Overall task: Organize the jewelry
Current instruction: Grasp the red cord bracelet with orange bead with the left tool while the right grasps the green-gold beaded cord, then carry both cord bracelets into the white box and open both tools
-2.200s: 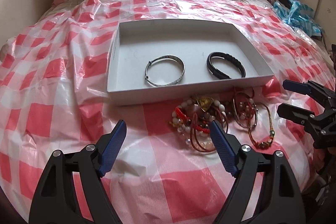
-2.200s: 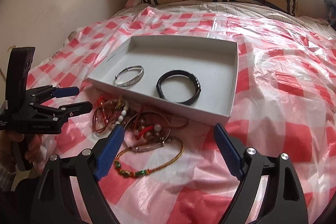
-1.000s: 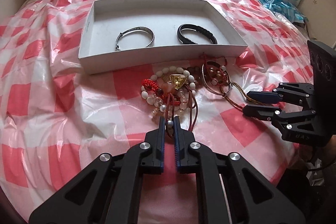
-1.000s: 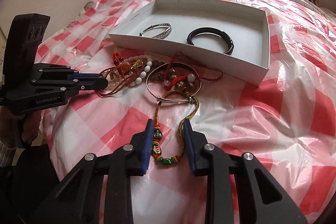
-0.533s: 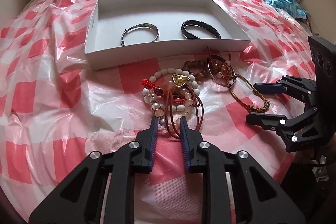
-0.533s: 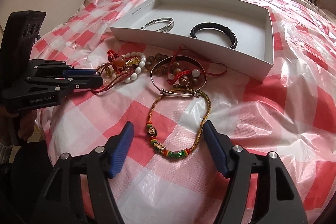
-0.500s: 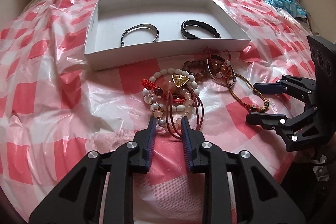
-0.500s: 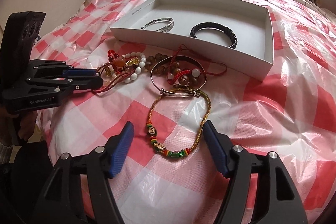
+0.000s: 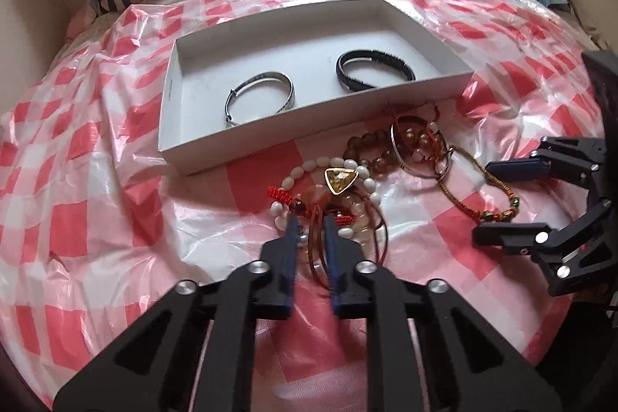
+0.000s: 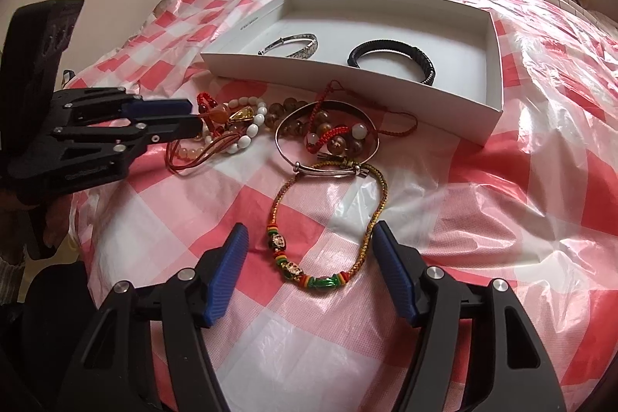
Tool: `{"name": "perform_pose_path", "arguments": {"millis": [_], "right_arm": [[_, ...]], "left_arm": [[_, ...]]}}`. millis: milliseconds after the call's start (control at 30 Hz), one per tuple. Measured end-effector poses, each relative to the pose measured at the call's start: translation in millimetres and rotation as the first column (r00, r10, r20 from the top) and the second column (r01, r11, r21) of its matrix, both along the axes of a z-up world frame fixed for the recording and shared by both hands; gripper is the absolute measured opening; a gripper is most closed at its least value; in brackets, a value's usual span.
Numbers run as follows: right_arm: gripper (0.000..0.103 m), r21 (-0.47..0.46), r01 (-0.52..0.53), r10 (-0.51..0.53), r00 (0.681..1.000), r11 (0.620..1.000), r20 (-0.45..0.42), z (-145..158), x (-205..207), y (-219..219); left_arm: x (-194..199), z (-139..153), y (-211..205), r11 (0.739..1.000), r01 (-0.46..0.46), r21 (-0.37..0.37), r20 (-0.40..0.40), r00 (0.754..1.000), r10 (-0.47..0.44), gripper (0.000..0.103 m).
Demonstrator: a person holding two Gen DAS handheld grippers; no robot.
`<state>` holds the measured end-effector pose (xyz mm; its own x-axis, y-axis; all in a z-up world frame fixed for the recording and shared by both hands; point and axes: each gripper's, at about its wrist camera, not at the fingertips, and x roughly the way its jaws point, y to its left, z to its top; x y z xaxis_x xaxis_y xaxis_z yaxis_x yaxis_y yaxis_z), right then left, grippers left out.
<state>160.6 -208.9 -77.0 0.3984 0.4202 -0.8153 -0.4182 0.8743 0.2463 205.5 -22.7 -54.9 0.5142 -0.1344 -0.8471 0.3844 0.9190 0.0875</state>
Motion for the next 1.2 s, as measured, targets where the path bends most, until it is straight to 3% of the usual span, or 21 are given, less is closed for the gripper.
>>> {"name": "perform_pose_path", "arguments": {"millis": [67, 167, 267, 400, 733, 967, 1200], "right_arm": [[0.043, 0.002, 0.005, -0.005, 1.0, 1.0, 0.002, 1, -2, -1], [0.027, 0.006, 0.006, -0.006, 1.0, 1.0, 0.006, 4, -4, -2], [0.021, 0.031, 0.015, -0.015, 1.0, 0.999, 0.003, 9, -6, -5], [0.019, 0.089, 0.036, -0.036, 0.999, 0.995, -0.007, 16, -10, -15], [0.018, 0.222, 0.082, -0.091, 0.995, 0.972, 0.028, 50, -28, -36], [0.018, 0.233, 0.092, -0.118, 0.988, 0.968, 0.1, 81, -34, -41], [0.018, 0.225, 0.104, -0.139, 0.98, 0.969, 0.145, 89, -23, -35]], "left_arm": [[-1, 0, 0, 1.0, 0.007, 0.0, -0.004, 1.0, -0.007, 0.003], [-2, 8, 6, 0.998, 0.005, -0.066, -0.035, 0.999, -0.007, 0.003], [-5, 17, 15, 0.987, -0.009, -0.162, -0.057, 0.998, -0.001, 0.003], [-11, 32, 22, 0.973, -0.022, -0.232, -0.059, 0.998, 0.009, 0.003], [-30, 71, 24, 0.957, -0.005, -0.29, 0.002, 1.0, 0.006, 0.003], [-40, 95, 23, 0.951, 0.013, -0.309, 0.051, 0.999, 0.003, 0.003], [-31, 99, 16, 0.947, 0.018, -0.322, 0.073, 0.997, 0.006, 0.003]]}}
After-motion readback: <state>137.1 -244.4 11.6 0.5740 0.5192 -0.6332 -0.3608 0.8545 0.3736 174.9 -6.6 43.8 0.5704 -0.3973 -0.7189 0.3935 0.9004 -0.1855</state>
